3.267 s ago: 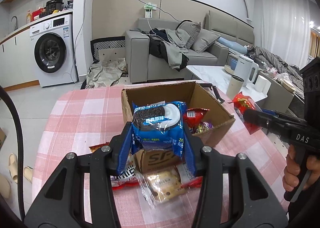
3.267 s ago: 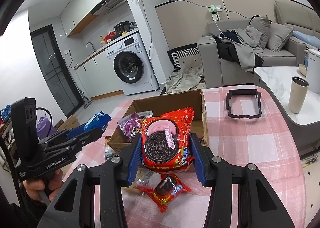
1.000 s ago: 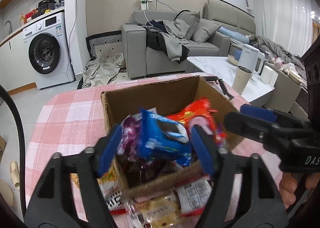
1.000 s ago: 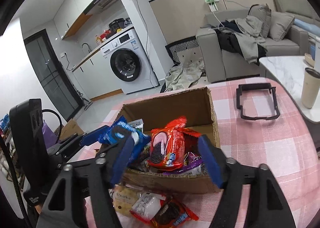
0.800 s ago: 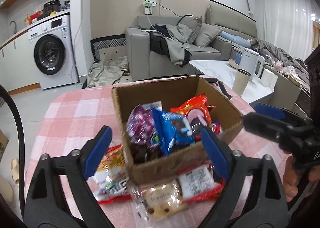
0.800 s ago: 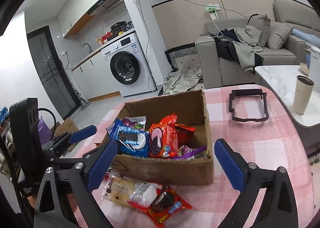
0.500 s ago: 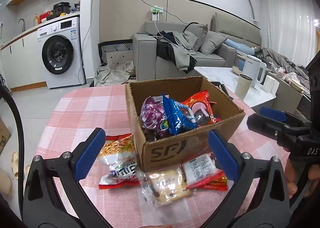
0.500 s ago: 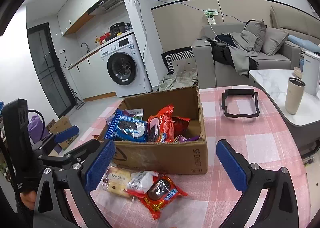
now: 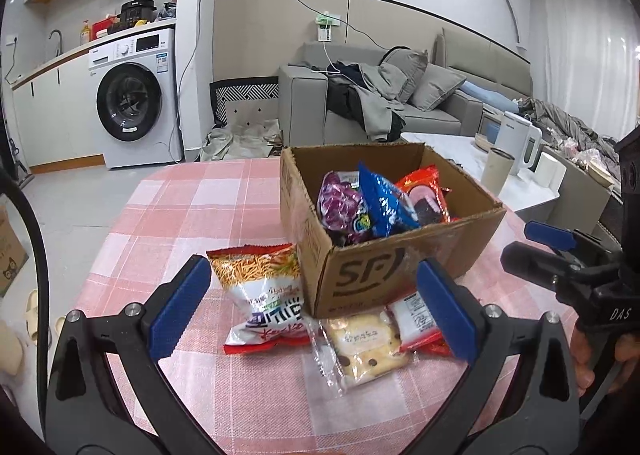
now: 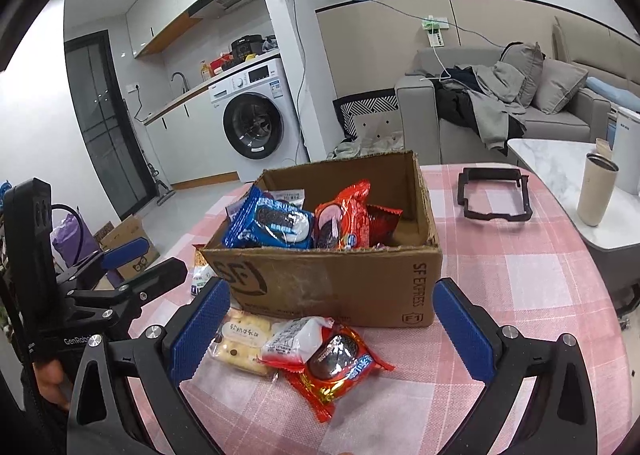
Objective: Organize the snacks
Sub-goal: 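Withdraw both tools and move the right tool toward the second red Oreo pack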
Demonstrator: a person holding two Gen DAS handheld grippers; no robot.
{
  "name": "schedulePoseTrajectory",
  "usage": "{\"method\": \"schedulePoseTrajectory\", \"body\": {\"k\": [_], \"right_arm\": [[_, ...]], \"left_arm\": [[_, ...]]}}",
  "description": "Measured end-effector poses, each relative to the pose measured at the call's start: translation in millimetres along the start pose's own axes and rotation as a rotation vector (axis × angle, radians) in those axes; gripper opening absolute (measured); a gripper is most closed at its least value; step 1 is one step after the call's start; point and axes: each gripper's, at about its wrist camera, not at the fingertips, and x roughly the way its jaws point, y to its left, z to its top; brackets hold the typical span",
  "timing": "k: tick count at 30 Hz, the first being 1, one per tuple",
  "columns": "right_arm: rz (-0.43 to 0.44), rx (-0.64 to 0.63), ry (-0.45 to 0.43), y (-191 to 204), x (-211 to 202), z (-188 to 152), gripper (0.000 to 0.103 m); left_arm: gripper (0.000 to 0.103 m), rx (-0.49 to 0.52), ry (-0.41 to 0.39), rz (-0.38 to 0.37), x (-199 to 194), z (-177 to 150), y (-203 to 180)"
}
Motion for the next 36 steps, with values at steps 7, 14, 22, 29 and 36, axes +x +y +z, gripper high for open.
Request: {"method": "schedulePoseTrajectory", "body": {"k": [7,14,22,29,36], "right_arm": [[0.020,0.037,0.016,-10,8,-13,0.103],[-0.004,0.033,0.047,-14,14,-19,0.103],[-0.067,0.019,0.121,-17,27,-28,0.103],[-0.110,-0.009,0.225,-18,46,-39,0.103],[-0.109,-0.072,0.280,-10,54,-48,0.103]], "left_arm": [[0.102,0.011,0.036,-0.005,12,-14,-5],[0.102,0.024,0.047,-0.008,25,-22,-10],[0.102,0.037,0.120,-0.001,43,-31,-11],[0.102,0.054,0.166,-0.015,57,-38,-12],[0.102,0.064,0.193,-0.020,68,-44,-14]]}}
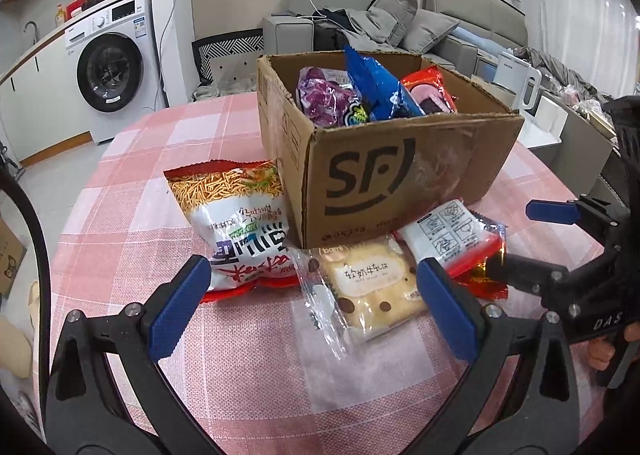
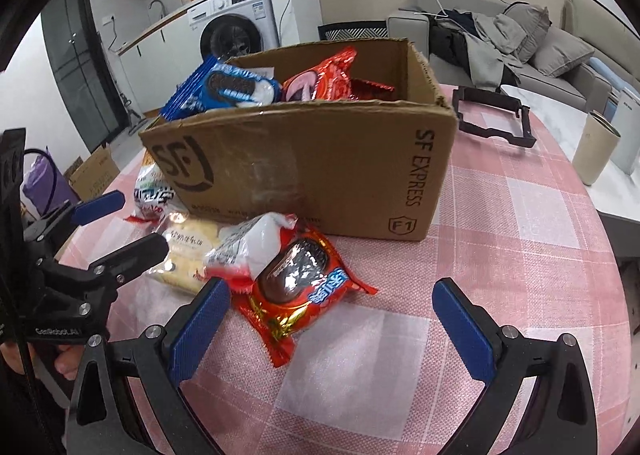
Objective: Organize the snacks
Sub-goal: 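Withdraw both tools and move the right tool toward the second red Oreo pack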
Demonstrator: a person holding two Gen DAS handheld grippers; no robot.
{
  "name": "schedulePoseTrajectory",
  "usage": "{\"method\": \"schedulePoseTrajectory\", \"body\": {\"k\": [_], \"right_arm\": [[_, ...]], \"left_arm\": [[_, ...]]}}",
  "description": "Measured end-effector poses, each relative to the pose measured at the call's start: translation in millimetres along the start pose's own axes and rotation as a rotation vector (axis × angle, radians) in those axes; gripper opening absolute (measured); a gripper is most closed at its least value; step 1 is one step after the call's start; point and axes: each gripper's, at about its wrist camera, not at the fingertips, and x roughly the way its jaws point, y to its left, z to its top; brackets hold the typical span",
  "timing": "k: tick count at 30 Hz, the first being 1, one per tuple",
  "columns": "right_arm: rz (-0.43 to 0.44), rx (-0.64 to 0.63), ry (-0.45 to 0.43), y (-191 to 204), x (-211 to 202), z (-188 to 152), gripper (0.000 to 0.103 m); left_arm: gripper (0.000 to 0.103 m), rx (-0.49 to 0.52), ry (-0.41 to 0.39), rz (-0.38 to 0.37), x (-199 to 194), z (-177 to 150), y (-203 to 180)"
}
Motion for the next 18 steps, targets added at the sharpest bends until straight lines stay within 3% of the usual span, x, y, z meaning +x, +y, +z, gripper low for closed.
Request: {"method": "schedulePoseTrajectory", "body": {"k": [18], "right_arm": [[-0.016,-0.182,0.108,23,31,0,0.099]], "left_arm": [[0.102,-0.013,0.023,-0.004,6,-5,8]]}}
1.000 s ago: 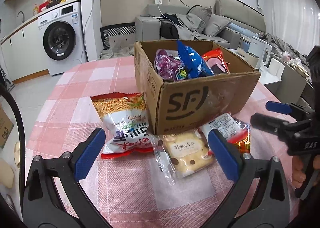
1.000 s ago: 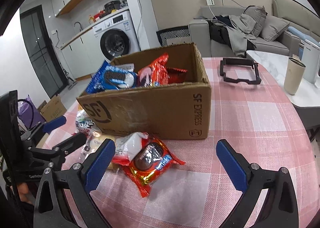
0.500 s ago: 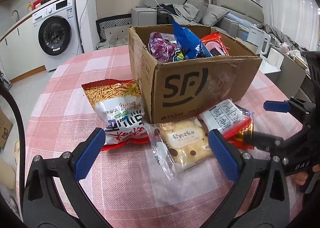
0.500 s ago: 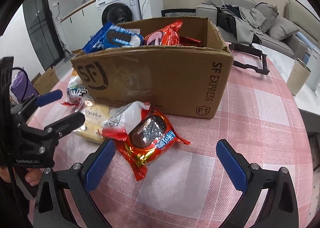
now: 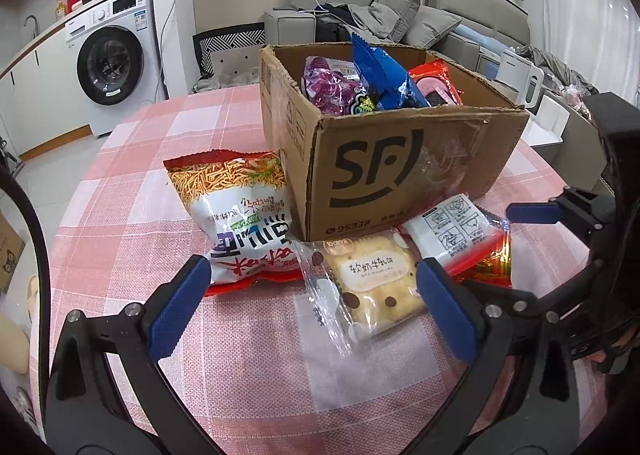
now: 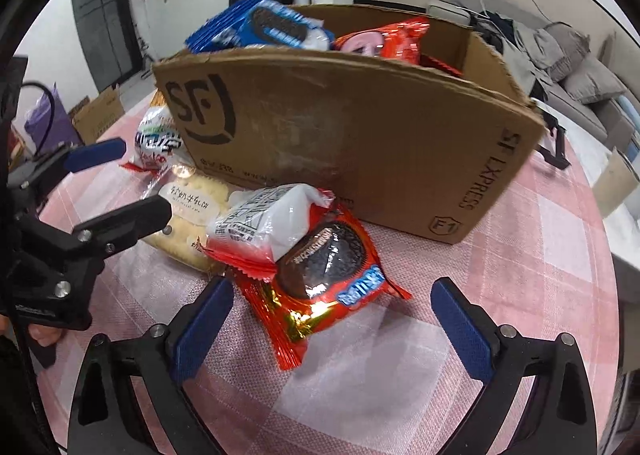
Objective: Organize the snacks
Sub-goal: 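Withdraw both tools and move the right tool toward the second red Oreo pack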
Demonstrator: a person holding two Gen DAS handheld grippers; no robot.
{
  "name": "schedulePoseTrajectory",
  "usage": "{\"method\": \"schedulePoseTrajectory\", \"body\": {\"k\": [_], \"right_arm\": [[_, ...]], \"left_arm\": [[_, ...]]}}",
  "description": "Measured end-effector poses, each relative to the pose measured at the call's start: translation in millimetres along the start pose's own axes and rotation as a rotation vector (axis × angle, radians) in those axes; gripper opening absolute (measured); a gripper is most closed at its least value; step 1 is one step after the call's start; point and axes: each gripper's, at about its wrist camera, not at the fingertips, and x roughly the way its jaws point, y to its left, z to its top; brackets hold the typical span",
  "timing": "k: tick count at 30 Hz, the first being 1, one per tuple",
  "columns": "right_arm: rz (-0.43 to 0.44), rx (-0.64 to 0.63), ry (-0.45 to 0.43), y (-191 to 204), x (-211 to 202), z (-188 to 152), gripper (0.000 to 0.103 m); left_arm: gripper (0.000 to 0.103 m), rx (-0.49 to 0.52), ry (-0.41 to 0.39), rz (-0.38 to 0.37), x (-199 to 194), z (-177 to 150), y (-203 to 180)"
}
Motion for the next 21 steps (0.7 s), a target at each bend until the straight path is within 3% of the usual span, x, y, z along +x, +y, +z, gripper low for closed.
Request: {"method": "schedulePoseTrajectory", "body": {"k": [2,7,8,11,21], "right_arm": [[0.002,-0.019,0.013,4,6,1,0.088],[0.019,-0.012,0.008,1,11,0,0.076],[0.027,-0.007,0.003,0,10,-2,0.067],[0.050,0.012,-0.018,-5,6,-7,0.053],[0.066,0.141,-0.060,-27,-18,-31,0.050]], "left_arm": [[0.102,0.003,0.007,0.002,2,0,0],[0.102,-0.001,0.012,0.000,4,-1,1],[0.102,-0.001,0.014,0.001,5,-1,1],[0.102,-0.002,0.015,-0.001,6,-1,3],[0.102,-0.001,0.036,-0.002,13,-4,3]]}}
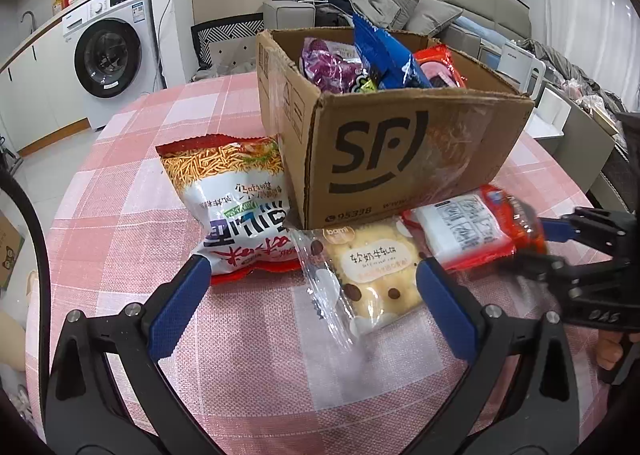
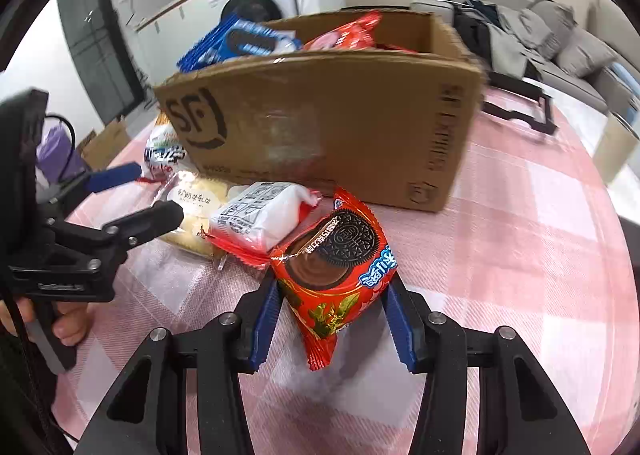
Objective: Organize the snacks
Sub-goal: 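Withdraw both tools and move the right tool toward the second red Oreo pack, then close the right tool on the red Oreo pack while the left tool closes on the cream biscuit pack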
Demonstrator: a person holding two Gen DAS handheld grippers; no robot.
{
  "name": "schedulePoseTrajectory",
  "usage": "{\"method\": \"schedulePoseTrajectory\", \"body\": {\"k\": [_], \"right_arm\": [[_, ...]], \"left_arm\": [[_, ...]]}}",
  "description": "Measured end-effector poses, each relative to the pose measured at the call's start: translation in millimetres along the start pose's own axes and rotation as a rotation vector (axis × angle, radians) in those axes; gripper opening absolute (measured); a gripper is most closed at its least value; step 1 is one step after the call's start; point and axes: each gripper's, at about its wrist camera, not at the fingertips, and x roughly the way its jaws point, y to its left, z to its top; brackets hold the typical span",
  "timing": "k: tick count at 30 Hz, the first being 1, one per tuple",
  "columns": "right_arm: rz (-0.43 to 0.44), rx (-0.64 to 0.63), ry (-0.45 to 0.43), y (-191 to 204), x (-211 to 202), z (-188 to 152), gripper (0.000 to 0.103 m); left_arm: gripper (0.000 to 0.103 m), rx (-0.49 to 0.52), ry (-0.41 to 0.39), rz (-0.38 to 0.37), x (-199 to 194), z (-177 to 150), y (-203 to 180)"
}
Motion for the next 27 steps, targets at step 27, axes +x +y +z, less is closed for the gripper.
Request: {"method": "schedulePoseTrajectory", "body": {"k": [27], "right_arm": [[0.028,0.100,-0.105,-20,-39,-3,0.050]], "left_arm": [[0.102,0.056,0.096,-0.018,22,-1,-27]]}}
